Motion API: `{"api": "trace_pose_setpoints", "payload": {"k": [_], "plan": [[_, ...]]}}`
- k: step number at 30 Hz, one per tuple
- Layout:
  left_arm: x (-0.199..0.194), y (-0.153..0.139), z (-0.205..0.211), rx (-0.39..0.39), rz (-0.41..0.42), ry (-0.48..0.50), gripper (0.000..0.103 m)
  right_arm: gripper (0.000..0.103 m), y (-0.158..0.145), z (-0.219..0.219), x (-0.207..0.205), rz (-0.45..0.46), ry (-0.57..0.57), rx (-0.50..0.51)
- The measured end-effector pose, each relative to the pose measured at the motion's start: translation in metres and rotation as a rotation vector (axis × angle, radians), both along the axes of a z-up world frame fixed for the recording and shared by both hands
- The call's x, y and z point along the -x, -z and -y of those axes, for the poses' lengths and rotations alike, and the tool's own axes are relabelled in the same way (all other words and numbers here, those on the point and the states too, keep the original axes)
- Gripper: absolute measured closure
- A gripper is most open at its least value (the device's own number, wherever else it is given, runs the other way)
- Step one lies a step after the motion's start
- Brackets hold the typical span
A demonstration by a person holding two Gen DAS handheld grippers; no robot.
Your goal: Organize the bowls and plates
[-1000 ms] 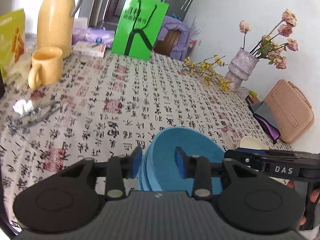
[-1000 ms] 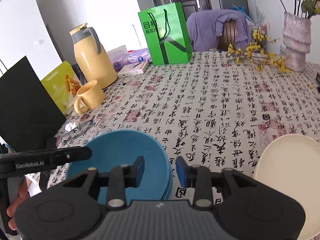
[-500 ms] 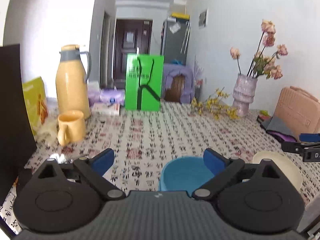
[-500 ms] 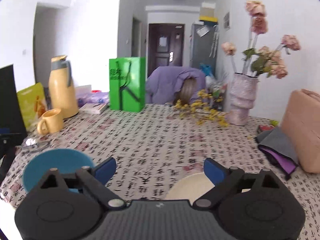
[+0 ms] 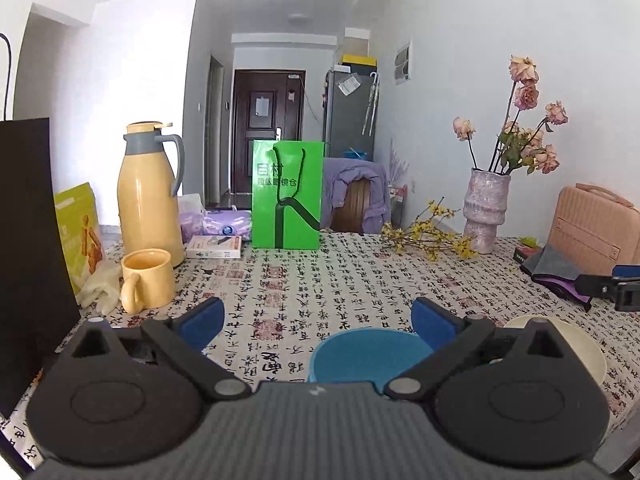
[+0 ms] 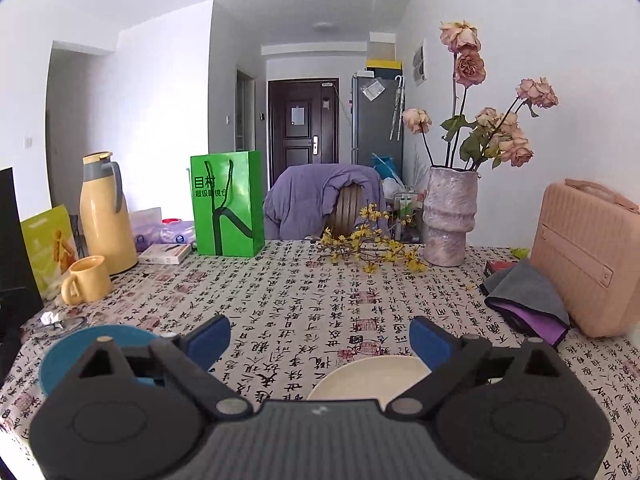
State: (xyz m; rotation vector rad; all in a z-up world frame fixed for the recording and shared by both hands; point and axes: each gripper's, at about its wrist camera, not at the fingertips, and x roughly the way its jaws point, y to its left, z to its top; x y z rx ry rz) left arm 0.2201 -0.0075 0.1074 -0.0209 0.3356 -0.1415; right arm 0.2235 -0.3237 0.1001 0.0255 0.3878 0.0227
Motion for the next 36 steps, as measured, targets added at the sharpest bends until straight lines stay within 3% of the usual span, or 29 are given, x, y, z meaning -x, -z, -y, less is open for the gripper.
{"api": "trace_pose_setpoints", "payload": {"k": [12, 18, 25, 29, 36], "plan": [[0.068, 0.023, -0.004, 0.022, 0.040, -0.016, 0.000, 0.006, 0.026, -0.022, 0.074, 0.096, -0.005, 0.048], [0.121, 0.047, -0.003, -0.016, 0.051, -0.039, 0.000, 0.006, 0.054, -0.029, 0.126, 0.069, 0.010, -0.056], [0.178, 0.071, -0.009, -0.037, 0.014, -0.046, 0.000, 0.006, 0.084, -0.058, 0.201, 0.066, -0.017, -0.050], [0.187, 0.074, -0.017, -0.012, -0.022, -0.059, 0.000, 0.006, 0.081, -0.072, 0.204, 0.065, -0.064, -0.022], [0.187, 0.070, -0.014, -0.018, -0.002, -0.057, 0.000, 0.006, 0.080, -0.074, 0.205, 0.071, -0.053, -0.032]]}}
